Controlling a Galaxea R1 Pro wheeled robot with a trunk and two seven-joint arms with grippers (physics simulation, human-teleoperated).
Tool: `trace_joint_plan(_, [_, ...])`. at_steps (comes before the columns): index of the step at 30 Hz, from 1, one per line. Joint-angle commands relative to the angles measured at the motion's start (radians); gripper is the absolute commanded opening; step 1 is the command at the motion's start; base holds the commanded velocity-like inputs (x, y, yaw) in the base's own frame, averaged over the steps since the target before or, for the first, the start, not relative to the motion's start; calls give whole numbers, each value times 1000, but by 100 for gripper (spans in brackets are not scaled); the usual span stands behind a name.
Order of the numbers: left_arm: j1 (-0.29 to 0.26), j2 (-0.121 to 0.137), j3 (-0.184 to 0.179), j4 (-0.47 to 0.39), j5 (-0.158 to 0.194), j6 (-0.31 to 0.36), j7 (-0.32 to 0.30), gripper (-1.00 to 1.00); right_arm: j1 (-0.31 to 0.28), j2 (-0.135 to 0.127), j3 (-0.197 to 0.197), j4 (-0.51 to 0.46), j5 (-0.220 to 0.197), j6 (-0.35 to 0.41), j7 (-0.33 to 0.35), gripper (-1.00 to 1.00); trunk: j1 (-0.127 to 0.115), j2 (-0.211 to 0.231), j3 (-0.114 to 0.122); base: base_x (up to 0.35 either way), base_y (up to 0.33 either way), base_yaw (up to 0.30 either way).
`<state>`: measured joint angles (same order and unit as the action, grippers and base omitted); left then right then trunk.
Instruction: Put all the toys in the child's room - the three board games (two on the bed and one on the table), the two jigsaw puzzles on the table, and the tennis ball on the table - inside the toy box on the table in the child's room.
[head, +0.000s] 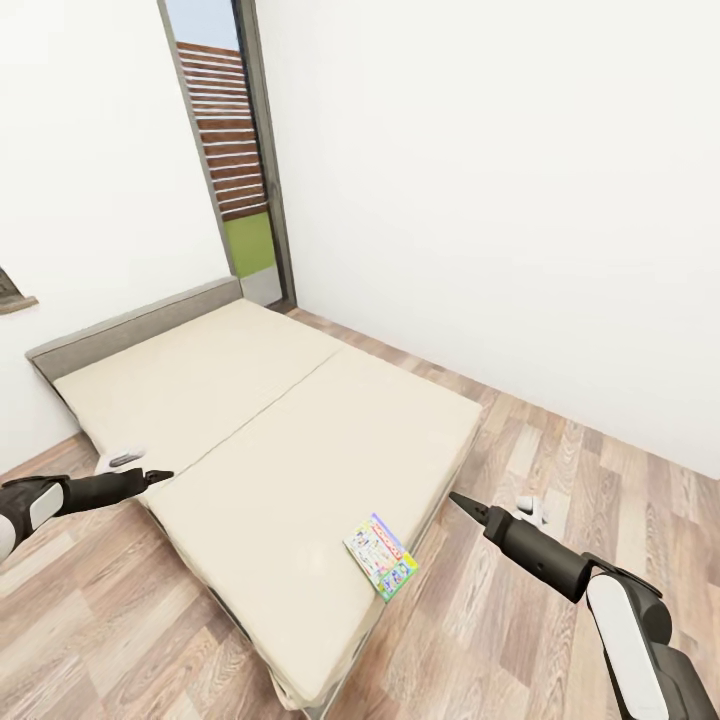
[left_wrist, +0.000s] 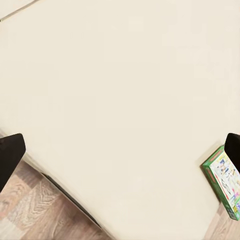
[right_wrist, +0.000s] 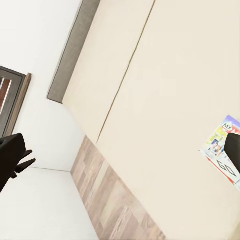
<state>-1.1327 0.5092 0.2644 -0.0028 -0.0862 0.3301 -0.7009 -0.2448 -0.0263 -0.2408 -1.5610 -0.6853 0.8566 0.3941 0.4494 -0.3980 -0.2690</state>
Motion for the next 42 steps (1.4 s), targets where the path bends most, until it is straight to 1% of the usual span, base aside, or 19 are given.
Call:
trace_joint_plan(1, [-1,0,9,0,-9,6,-3,100,-1,0,-2,0,3,5,5,100,1,-2,-2,0,-1,17])
trace_joint_plan(9, [-1,0,9,0,-9,6,-3,100,-1,0,-2,-1,3,5,6,100,1,-2,-2,0,-31,60])
trace_joint_plan(13, [-1,0,9,0,-9,6,-3,100,-1,0,-2,-1,3,5,6,100,1,-2,-2,0,-118,170])
trace_joint_plan(24, [-1,0,9,0,-9,6,-3,100,-1,0,-2,-1,3,5,6,100,1,-2,-2,44,-131,27])
trace_joint_plan(32, [-1,0,9,0,-9,6,-3,100,-1,0,-2,-1,3,5,6,100,1,-2,-2,39,-59,153])
trace_joint_plan(38, [-1,0,9,0,-9,6,-2,100,-1,0,-2,-1,2,5,6,100,1,-2,-2,4,-22,32])
trace_joint_plan(42, [-1,-2,9,0,-9,6,-2,100,-1,0,-2,-1,2,5,6,100,1,-2,-2,1,-161,5])
